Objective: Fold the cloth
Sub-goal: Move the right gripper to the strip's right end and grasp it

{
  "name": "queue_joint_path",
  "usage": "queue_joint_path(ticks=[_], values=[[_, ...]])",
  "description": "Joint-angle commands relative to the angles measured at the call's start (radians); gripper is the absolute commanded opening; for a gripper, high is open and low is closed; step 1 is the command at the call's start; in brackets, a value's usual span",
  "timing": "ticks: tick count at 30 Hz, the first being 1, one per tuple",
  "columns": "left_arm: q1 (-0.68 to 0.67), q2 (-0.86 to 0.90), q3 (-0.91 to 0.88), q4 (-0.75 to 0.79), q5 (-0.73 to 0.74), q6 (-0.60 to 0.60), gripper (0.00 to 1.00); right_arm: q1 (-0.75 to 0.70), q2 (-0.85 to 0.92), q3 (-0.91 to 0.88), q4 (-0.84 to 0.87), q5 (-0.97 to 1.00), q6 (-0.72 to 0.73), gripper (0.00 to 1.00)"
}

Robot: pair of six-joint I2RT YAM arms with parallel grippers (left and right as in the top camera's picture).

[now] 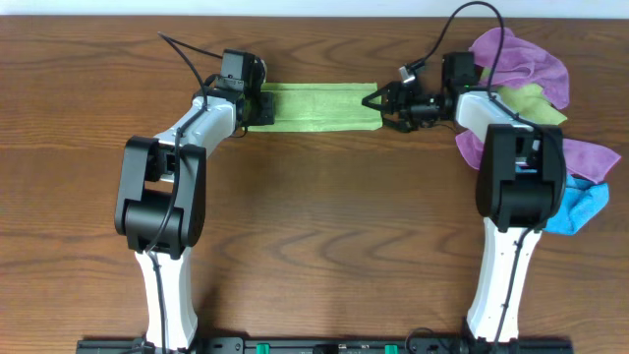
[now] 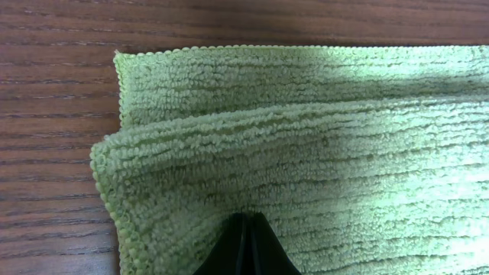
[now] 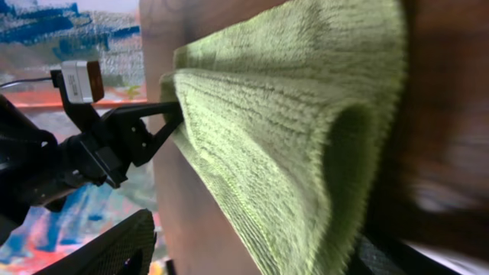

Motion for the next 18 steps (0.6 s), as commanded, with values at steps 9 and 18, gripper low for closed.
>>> queue_joint_path(ticks=[9,18], values=[[0.003,0.034,0.01,-0.004,-0.034,0.017,0.05,0.024,0.064,-0.015,0.038,0.218,0.115,0.62],[0.003,0.034,0.01,-0.004,-0.033,0.017,0.06,0.039,0.064,-0.015,0.06,0.268,0.137,0.07]])
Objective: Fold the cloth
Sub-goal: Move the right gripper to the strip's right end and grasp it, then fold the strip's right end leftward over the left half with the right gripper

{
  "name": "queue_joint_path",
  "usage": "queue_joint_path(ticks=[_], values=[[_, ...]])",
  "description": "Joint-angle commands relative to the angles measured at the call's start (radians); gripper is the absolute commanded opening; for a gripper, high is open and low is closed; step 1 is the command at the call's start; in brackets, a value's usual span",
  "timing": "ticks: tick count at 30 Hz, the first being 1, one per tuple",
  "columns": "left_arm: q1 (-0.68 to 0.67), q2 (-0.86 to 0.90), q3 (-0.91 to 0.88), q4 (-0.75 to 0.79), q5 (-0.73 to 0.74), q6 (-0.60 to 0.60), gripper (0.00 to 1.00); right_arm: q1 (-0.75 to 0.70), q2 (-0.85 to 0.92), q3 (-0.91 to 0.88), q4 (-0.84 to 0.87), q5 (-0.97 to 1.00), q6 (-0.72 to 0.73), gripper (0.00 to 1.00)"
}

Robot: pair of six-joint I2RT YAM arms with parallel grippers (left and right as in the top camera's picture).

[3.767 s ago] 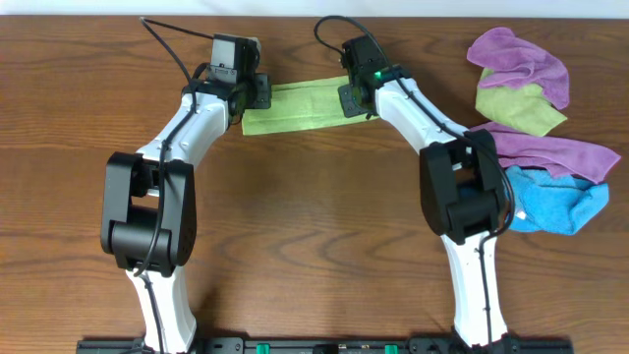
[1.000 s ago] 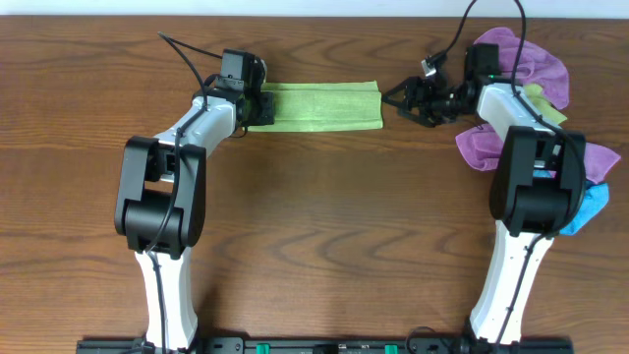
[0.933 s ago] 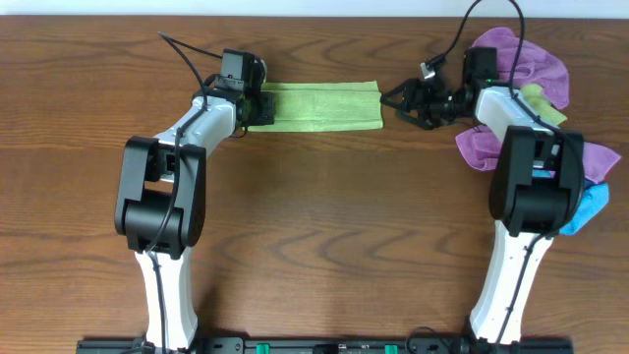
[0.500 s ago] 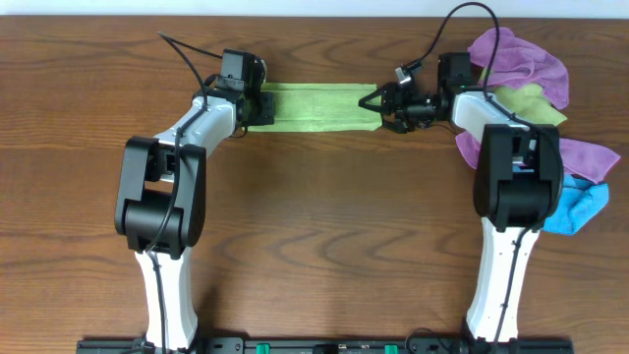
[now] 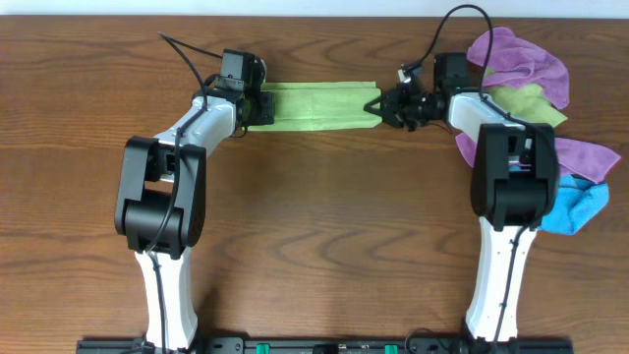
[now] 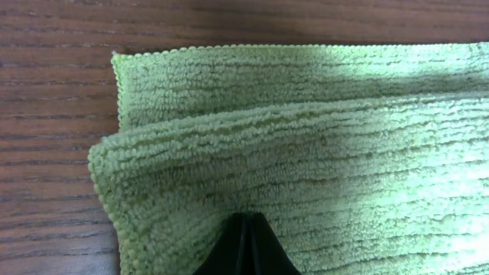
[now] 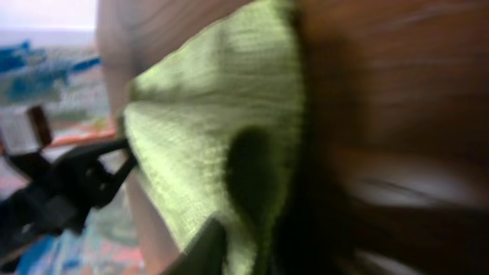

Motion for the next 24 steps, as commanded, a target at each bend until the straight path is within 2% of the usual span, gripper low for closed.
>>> queue_joint_path(ticks=[1,8,11,19,24], values=[[0.003,0.034,0.01,-0.005,-0.029,0.018,0.06,0.018,0.049,-0.014,0.006,0.107,0.009,0.01],[0.003,0.034,0.01,-0.02,-0.029,0.017,0.05,0.031,0.008,0.002,0.008,0.084,0.025,0.02],[0.003,0.034,0.01,-0.032,-0.028,0.005,0.05,0.038,-0.051,0.002,-0.005,0.103,-0.013,0.01],[0.002,0.033,0.01,-0.048,0.108,-0.134,0.06,0.094,-0.263,0.002,-0.175,0.355,-0.148,0.01],[-0.011,0.033,0.01,-0.061,0.185,-0.172,0.06,0.161,-0.294,0.002,-0.249,0.502,-0.165,0.02]])
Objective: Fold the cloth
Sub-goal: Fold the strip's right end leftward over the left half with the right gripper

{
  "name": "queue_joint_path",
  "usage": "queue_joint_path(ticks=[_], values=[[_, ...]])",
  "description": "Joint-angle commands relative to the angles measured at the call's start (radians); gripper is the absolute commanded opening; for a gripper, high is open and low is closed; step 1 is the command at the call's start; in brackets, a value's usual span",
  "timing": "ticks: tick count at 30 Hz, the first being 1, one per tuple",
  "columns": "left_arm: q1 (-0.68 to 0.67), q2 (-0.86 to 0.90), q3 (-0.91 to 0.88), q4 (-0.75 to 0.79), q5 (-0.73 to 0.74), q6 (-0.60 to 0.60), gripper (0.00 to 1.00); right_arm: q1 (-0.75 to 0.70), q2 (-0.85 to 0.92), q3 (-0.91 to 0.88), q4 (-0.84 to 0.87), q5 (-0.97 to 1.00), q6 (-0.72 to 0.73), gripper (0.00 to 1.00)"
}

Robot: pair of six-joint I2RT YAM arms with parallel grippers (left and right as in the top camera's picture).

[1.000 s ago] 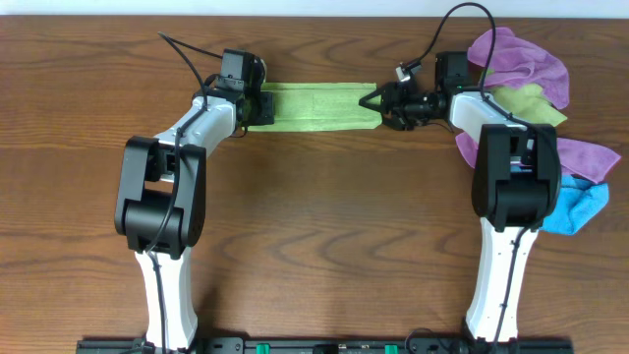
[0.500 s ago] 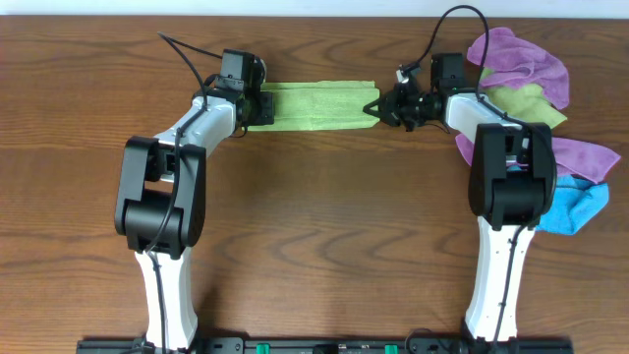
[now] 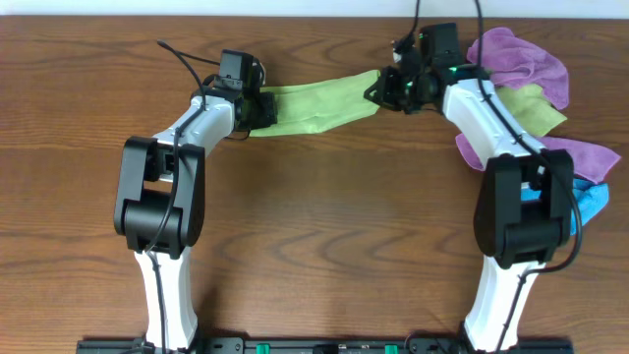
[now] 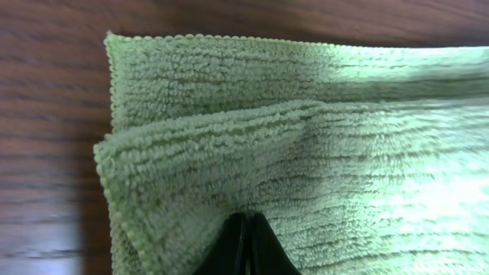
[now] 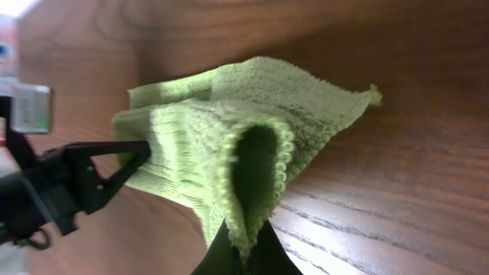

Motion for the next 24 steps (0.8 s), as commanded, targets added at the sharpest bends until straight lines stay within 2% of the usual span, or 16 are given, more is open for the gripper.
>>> queue_joint_path(ticks=[1,14,24], values=[[-0.02,0.033,0.006,-0.017,0.057,-0.037,0.06,0.04,0.0,0.002,-0.032,0.124,-0.038,0.02],[-0.111,0.029,0.006,-0.018,0.057,-0.039,0.06,0.211,0.0,0.003,-0.054,0.298,-0.076,0.01],[-0.1,-0.036,0.006,-0.015,0.048,-0.038,0.05,0.218,0.0,0.015,-0.068,0.3,-0.087,0.01]])
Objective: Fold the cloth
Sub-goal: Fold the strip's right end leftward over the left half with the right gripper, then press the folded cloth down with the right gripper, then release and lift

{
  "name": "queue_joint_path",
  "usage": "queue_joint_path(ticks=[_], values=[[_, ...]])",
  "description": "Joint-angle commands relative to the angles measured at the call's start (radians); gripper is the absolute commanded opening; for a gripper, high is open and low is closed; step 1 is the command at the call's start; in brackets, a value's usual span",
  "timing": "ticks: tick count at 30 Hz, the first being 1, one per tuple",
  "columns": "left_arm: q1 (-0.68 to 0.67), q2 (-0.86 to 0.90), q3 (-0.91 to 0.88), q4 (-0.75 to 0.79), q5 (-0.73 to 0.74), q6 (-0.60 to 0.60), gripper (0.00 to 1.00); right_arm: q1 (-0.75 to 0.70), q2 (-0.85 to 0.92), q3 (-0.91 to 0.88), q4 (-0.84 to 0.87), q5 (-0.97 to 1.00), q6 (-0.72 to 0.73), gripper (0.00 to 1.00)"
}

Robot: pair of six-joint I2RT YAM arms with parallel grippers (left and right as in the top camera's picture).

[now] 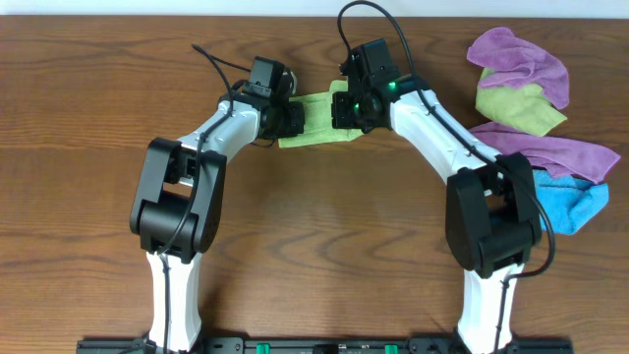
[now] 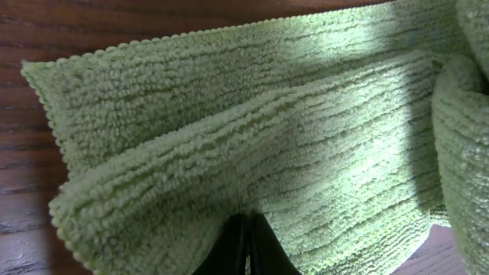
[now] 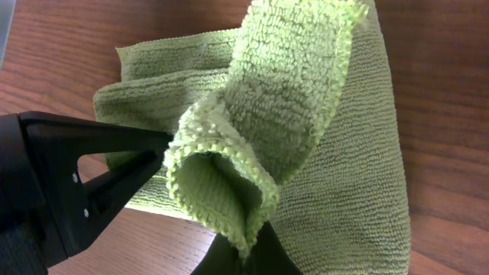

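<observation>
The green cloth (image 1: 316,120) lies bunched at the back middle of the table, doubled over itself. My left gripper (image 1: 291,119) is shut on its left end; in the left wrist view the fingertips (image 2: 246,229) pinch the upper layer of the cloth (image 2: 252,145). My right gripper (image 1: 344,108) is shut on the right end, held over the left part of the cloth. In the right wrist view that end curls up from my right gripper (image 3: 243,252) above the cloth (image 3: 344,176), with the left gripper's black fingers (image 3: 99,164) beside it.
A pile of other cloths sits at the right edge: purple (image 1: 521,59), green (image 1: 519,103), a second purple (image 1: 560,152) and blue (image 1: 570,206). The brown wooden table (image 1: 314,256) stretches toward the front.
My right gripper has carried the cloth's right end far to the left, over the left end. The left gripper has shifted a little right, still shut on its end.
The cloth lay as a long strip, my left gripper shut on its left end and the right gripper open at its right end. Then the right gripper shut on that end, then held it raised. Now that end is over the left end, the cloth doubled.
</observation>
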Motion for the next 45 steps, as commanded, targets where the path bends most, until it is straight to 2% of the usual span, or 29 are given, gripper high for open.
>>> queue_joint_path(ticks=[1,6,9,12,18,21,26,45], values=[[0.014,-0.052,0.006,-0.003,-0.003,-0.008,0.06,0.003,-0.002,0.015,-0.006,0.013,-0.023,0.01],[0.042,-0.182,0.006,0.013,-0.007,-0.007,0.05,0.003,-0.002,0.016,-0.012,0.013,-0.023,0.01],[0.076,-0.313,0.006,-0.008,-0.095,0.002,0.06,0.003,-0.002,0.022,-0.013,0.021,-0.023,0.01],[0.135,-0.431,0.006,-0.082,-0.166,0.062,0.06,0.016,-0.002,0.047,-0.013,0.08,-0.038,0.02],[0.276,-0.547,0.006,-0.274,-0.151,0.09,0.06,0.074,-0.002,0.064,-0.008,0.224,-0.107,0.01],[0.329,-0.569,0.006,-0.344,-0.149,0.091,0.06,0.11,-0.001,0.064,0.016,0.245,-0.153,0.02],[0.379,-0.576,0.006,-0.373,-0.1,0.091,0.06,0.163,0.011,0.064,0.068,0.302,-0.206,0.02],[0.381,-0.576,0.006,-0.374,-0.081,0.095,0.06,0.22,0.09,0.064,0.115,0.251,-0.209,0.01]])
